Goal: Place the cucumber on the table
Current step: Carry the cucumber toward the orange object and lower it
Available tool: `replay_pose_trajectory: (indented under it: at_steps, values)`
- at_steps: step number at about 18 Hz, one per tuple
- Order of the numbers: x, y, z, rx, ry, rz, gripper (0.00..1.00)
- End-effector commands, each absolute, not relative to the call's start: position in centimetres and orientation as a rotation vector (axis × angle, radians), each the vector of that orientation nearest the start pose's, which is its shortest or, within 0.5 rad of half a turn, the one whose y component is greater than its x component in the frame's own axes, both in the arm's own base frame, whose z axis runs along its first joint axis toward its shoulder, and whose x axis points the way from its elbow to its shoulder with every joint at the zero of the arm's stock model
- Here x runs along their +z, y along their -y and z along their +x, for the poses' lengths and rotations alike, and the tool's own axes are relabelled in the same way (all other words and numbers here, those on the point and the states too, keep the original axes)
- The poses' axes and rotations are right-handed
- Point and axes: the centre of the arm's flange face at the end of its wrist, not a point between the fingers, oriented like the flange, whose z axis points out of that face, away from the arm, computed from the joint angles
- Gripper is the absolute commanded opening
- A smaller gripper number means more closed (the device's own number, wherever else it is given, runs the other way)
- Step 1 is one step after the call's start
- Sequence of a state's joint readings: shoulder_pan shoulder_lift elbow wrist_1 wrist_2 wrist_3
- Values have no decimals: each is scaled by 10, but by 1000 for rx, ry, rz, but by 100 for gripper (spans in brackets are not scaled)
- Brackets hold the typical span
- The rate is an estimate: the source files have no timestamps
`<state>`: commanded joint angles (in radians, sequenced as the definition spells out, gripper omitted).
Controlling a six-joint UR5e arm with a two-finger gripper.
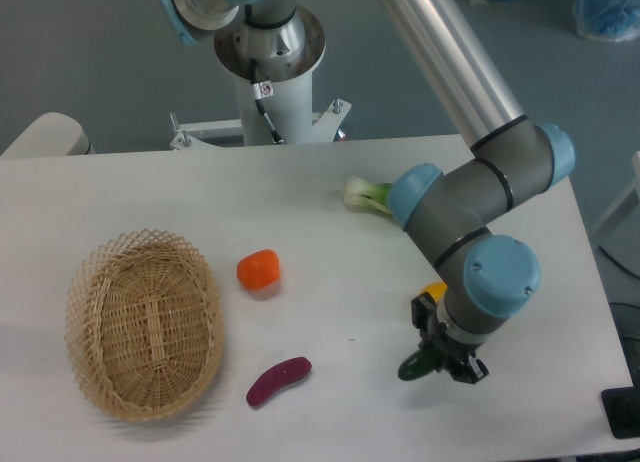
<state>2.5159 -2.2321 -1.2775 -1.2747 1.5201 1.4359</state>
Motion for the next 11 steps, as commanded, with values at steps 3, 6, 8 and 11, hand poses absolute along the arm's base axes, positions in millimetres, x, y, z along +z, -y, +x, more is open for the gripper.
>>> replay_pose_trajectory:
  at_steps: [3,6,8,11]
  values:
    - [244,-518,-470,-205,-679,-3056,23]
    - [235,-520,-435,-204,-676,-3068,24]
    - [233,-510,-416,-211,-689,-3067,25]
    - [220,-495,-394,-225,-693,-3068,34]
